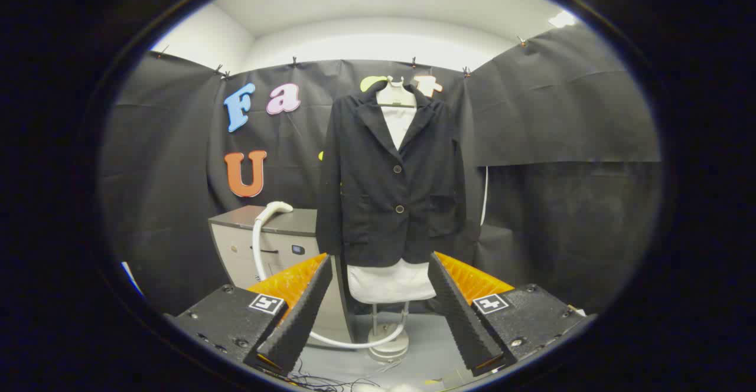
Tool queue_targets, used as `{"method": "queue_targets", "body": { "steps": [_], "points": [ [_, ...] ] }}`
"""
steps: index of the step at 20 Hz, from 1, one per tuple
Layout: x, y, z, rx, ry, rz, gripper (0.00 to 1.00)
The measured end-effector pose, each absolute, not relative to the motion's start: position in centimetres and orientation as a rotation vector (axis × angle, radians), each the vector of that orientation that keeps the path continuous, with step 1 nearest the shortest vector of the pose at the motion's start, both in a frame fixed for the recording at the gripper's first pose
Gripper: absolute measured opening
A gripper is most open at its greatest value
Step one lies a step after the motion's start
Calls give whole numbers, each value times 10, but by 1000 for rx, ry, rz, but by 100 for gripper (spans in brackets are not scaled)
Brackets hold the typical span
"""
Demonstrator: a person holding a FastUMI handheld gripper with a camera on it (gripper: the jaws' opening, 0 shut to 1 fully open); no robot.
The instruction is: Iron the clothes twice with a garment steamer, once on the left side and once on the right side.
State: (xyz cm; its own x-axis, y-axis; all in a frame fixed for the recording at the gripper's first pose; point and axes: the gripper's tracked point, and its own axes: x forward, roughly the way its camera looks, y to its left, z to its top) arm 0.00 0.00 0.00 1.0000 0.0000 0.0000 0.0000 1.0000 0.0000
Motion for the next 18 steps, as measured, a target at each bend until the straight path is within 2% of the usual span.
{"method": "queue_targets", "body": {
  "steps": [18],
  "points": [
    [10,19,-1,10,28,-32,100]
  ]
}}
